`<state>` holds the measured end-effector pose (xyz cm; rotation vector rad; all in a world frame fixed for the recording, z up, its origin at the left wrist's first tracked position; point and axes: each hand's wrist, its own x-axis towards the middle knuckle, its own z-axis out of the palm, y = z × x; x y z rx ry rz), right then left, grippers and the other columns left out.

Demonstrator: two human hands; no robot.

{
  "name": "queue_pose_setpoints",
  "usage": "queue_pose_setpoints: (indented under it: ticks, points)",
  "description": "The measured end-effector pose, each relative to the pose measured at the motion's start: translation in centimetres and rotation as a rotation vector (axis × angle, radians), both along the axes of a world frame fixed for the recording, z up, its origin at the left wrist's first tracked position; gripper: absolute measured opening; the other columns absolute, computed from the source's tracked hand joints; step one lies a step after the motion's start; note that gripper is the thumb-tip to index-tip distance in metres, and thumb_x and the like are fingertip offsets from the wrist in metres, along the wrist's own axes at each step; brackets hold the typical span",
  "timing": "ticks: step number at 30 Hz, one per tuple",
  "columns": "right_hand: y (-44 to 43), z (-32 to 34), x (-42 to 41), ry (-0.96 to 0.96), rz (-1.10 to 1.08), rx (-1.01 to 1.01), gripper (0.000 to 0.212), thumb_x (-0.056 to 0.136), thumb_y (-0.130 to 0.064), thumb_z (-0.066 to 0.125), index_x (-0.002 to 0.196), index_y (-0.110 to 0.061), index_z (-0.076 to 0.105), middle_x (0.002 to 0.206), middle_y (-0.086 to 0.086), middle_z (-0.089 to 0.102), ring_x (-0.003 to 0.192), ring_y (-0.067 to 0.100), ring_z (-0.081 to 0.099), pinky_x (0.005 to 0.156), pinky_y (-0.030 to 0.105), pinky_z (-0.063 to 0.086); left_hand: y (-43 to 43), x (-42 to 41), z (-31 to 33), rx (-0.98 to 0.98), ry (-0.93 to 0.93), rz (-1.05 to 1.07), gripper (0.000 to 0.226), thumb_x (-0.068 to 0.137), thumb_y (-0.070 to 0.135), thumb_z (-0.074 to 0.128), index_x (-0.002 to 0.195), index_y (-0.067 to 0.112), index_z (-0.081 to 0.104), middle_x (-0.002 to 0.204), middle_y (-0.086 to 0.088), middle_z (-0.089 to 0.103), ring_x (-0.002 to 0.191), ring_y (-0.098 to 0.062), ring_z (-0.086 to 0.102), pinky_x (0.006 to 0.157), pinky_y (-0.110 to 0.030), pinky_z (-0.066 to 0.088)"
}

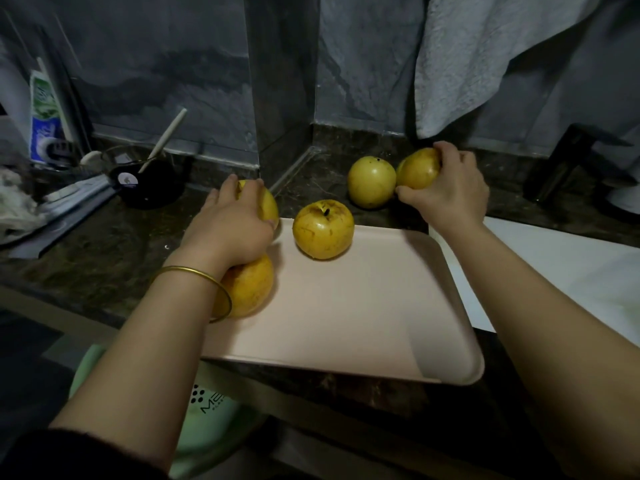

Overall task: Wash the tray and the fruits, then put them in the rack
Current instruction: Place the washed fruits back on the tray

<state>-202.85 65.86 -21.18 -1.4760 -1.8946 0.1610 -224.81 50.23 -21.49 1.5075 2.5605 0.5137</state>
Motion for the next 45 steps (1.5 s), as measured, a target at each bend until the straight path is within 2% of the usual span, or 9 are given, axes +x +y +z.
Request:
queue_pose_setpoints:
  ticks: [7,11,13,16,19,24,31,37,45]
  points:
    - [-1.3,1.5,0.5,0.287,0.023,-0.192,0.078,0.066,-0.049,0.073,0.135,-0.03,0.043,0.134,0.001,0.05,0.119,0.025,0.05,0.101,0.049,0.041,0.1,0.1,0.0,-0.003,0.01,0.004,0.069,0.094,0.038,0.047,0.151,0.029,0.011,0.16,-0.002,-0.002,0.147,-0.028,0.004,0.117,-0.045,0.016]
    - [-3.4,2.2,0.9,0.596,0.383,-0.519,0.071,0.067,-0.052,0.073,0.128,-0.023,0.049,0.122,0.002,0.057,0.107,0.019,0.058,0.096,0.044,0.049,0.1,0.1,0.0,-0.002,0.005,0.0,0.069,0.094,0.038,0.048,0.151,0.029,0.011,0.16,-0.003,-0.001,0.146,-0.029,0.005,0.117,-0.045,0.016]
    - [-4.5,2.2,1.1,0.602,0.617,-0.646,0.065,0.061,-0.051,0.073,0.117,-0.026,0.053,0.115,0.001,0.06,0.106,0.019,0.061,0.096,0.044,0.05,0.0,0.2,0.1,-0.001,-0.005,0.002,0.069,0.094,0.038,0.048,0.151,0.029,0.011,0.16,-0.003,-0.001,0.146,-0.029,0.006,0.117,-0.046,0.017]
    - [-6.6,2.2,0.7,0.437,0.899,-0.667,0.06,0.049,-0.045,0.074,0.103,-0.025,0.057,0.102,-0.004,0.065,0.099,0.015,0.064,0.088,0.033,0.052,-0.2,0.4,0.3,0.0,-0.013,0.012,0.069,0.094,0.036,0.049,0.152,0.03,0.011,0.16,-0.001,-0.002,0.146,-0.03,0.007,0.117,-0.047,0.017]
    - [-8.3,1.3,-0.4,0.316,1.019,-0.742,0.051,0.054,-0.042,0.072,0.099,-0.021,0.062,0.09,-0.009,0.068,0.088,0.008,0.065,0.077,0.023,0.053,-0.2,0.3,0.3,0.004,-0.02,0.015,0.069,0.094,0.036,0.049,0.151,0.031,0.011,0.16,0.0,-0.002,0.146,-0.03,0.007,0.117,-0.047,0.017]
    - [-9.9,-0.8,-2.0,0.022,0.922,-0.656,0.064,0.068,-0.028,0.084,0.125,-0.021,0.055,0.109,-0.009,0.06,0.097,0.006,0.061,0.082,0.017,0.051,-0.2,0.1,0.1,0.004,-0.017,0.004,0.07,0.093,0.036,0.049,0.151,0.031,0.011,0.16,-0.001,-0.002,0.146,-0.03,0.007,0.116,-0.046,0.018]
    - [-10.8,-0.9,-2.3,-0.047,0.924,-0.558,0.071,0.066,-0.023,0.086,0.123,-0.027,0.045,0.116,-0.009,0.05,0.1,0.003,0.054,0.079,0.012,0.047,0.2,-0.2,-0.2,0.01,-0.022,0.005,0.074,0.09,0.039,0.052,0.151,0.031,0.012,0.16,0.0,-0.002,0.147,-0.028,0.006,0.117,-0.046,0.017]
    - [-11.6,-0.9,-3.1,-0.358,0.929,-0.249,0.097,0.052,-0.035,0.091,0.133,-0.024,0.039,0.127,-0.005,0.031,0.118,0.012,0.039,0.099,0.027,0.038,0.0,0.0,0.0,0.012,-0.008,-0.006,0.073,0.09,0.038,0.051,0.152,0.03,0.011,0.16,-0.002,-0.001,0.146,-0.029,0.007,0.117,-0.045,0.018]
    - [-12.0,0.2,-3.3,-0.569,0.893,-0.296,0.11,0.049,-0.04,0.092,0.138,-0.027,0.03,0.132,-0.004,0.028,0.123,0.017,0.035,0.101,0.036,0.039,0.0,0.1,0.1,-0.005,-0.006,0.0,0.074,0.09,0.039,0.052,0.151,0.03,0.011,0.16,-0.001,-0.002,0.146,-0.03,0.006,0.117,-0.044,0.017]
